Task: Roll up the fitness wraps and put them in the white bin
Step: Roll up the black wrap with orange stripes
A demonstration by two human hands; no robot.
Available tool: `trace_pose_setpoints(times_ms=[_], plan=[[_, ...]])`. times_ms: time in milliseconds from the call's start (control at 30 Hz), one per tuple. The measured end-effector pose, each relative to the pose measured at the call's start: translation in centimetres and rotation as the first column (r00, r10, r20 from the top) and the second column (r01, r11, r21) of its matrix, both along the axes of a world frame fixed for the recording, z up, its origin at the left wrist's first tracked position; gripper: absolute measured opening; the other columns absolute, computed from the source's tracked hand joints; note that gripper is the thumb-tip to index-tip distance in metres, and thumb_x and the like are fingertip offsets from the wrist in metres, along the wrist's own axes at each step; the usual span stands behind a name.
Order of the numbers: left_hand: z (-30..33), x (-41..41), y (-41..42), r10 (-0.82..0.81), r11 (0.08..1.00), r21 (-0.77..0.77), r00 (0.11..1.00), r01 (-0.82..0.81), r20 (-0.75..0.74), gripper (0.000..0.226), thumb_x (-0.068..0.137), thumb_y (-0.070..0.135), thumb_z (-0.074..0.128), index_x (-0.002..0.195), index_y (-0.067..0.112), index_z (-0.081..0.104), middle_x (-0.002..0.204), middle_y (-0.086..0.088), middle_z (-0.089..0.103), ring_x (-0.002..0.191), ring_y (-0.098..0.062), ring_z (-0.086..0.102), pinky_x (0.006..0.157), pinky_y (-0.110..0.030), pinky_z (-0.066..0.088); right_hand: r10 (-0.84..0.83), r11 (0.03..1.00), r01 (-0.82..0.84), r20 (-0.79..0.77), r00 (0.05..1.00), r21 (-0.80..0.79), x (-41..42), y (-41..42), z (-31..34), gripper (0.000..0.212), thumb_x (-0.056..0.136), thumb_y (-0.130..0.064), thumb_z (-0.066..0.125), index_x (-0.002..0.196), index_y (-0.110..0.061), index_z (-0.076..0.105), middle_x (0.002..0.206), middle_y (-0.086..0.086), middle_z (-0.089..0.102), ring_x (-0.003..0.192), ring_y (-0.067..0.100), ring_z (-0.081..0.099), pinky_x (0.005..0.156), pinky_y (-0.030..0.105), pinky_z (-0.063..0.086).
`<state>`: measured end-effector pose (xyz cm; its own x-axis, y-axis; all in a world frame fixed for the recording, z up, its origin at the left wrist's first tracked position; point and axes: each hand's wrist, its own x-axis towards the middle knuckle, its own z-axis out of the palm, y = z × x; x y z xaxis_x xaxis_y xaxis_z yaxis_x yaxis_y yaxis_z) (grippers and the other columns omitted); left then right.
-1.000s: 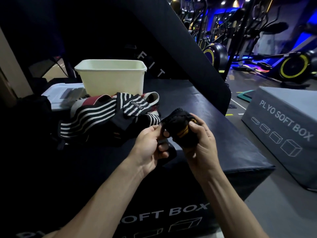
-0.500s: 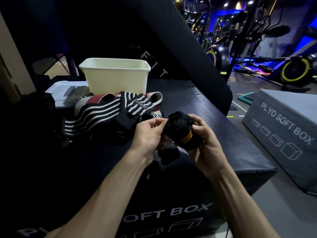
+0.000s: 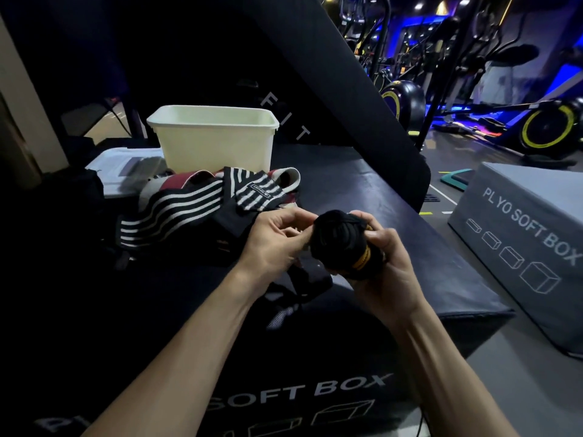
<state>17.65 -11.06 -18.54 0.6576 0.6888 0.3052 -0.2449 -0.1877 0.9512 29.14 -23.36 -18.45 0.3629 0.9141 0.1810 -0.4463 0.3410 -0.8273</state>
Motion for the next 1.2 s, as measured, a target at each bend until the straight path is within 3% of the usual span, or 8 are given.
trace_pose_setpoints(times_ms=[233,367,533,700,900,1000,1100,1200], plan=[[0.8,-0.7,1.0,-0.057,0.986,0.154,0.996,0.067,-0.074,0.015,0.087,-0.004,0.075,0.088,0.010,0.077,0.063,0.006,0.070,0.055,-0.008,0.052,0.053,-0.017,0.045,0.187,0.957,-0.180,0.012,0.982,-0.229,0.1,-0.7,0.9,0.050,0.053,-0.034,0.081,0.097,-0.014,0.068,0.088,0.011,0.060,0.067,0.018,0.060,0.049,0.026,0.050],[1.1,-1.1,1.5,-0.082,0.988,0.117,0.988,0.097,-0.129,0.010,0.084,0.002,0.080,0.084,0.011,0.077,0.070,-0.009,0.068,0.055,-0.011,0.054,0.047,-0.020,0.047,0.189,0.933,-0.159,0.064,0.980,-0.323,0.2,-1.3,1.3,0.033,0.067,-0.025,0.064,0.098,-0.014,0.065,0.085,0.011,0.058,0.065,0.020,0.056,0.047,0.027,0.049],[0.5,-0.9,0.9,-0.198,0.970,0.092,0.950,0.226,-0.240,0.014,0.084,0.000,0.078,0.076,0.008,0.071,0.058,-0.004,0.065,0.044,-0.008,0.055,0.042,-0.020,0.043,0.114,0.946,-0.108,0.002,0.993,-0.306,-0.1,-1.6,1.4,0.045,0.058,-0.031,0.069,0.099,-0.015,0.059,0.083,0.012,0.057,0.056,0.025,0.055,0.041,0.024,0.043],[-0.3,-0.7,0.8,-0.186,0.981,0.023,0.965,0.193,-0.184,0.015,0.089,0.000,0.075,0.097,-0.011,0.068,0.082,-0.035,0.069,0.063,-0.027,0.063,0.050,-0.026,0.050,0.031,0.965,-0.038,-0.031,0.999,-0.260,-1.2,-1.4,1.8,0.031,0.077,-0.028,0.051,0.104,-0.016,0.060,0.087,0.016,0.063,0.057,0.029,0.058,0.041,0.024,0.043],[-0.2,-1.1,0.0,-0.292,0.941,-0.212,0.950,0.265,-0.109,0.020,0.090,0.014,0.071,0.109,0.007,0.068,0.076,-0.017,0.071,0.054,-0.018,0.063,0.045,-0.022,0.049,-0.009,0.991,-0.020,-0.212,0.977,-0.134,-1.6,-0.9,2.3,0.038,0.082,-0.027,0.045,0.098,0.002,0.063,0.085,0.021,0.066,0.056,0.024,0.056,0.038,0.021,0.043],[0.1,-1.4,-0.7,-0.244,0.965,-0.129,0.961,0.227,-0.133,0.026,0.088,0.015,0.074,0.112,0.009,0.069,0.072,-0.011,0.069,0.052,-0.017,0.061,0.045,-0.025,0.051,-0.140,0.982,0.104,-0.232,0.963,-0.158,-0.5,-1.1,2.2,0.036,0.087,-0.028,0.047,0.087,-0.001,0.072,0.081,0.017,0.068,0.056,0.021,0.060,0.038,0.018,0.044],[0.4,-1.5,-1.0,0.037,0.997,0.073,0.998,-0.034,-0.051,0.012,0.092,0.015,0.075,0.102,0.012,0.071,0.075,-0.002,0.071,0.062,-0.013,0.064,0.047,-0.029,0.052,-0.178,0.976,0.140,-0.240,0.954,-0.166,-0.3,-0.9,1.7,0.048,0.101,-0.037,0.046,0.083,-0.009,0.081,0.089,0.016,0.071,0.065,0.023,0.065,0.046,0.021,0.052],[0.5,-1.5,-1.1,0.238,0.896,0.359,0.965,-0.263,0.113,0.008,0.088,0.024,0.080,0.091,0.023,0.073,0.080,0.006,0.070,0.068,-0.013,0.064,0.055,-0.032,0.054,-0.173,0.977,0.138,-0.225,0.959,-0.162,-0.7,-0.8,1.5,0.045,0.099,-0.046,0.053,0.096,-0.010,0.080,0.098,0.016,0.072,0.074,0.024,0.068,0.052,0.023,0.056]])
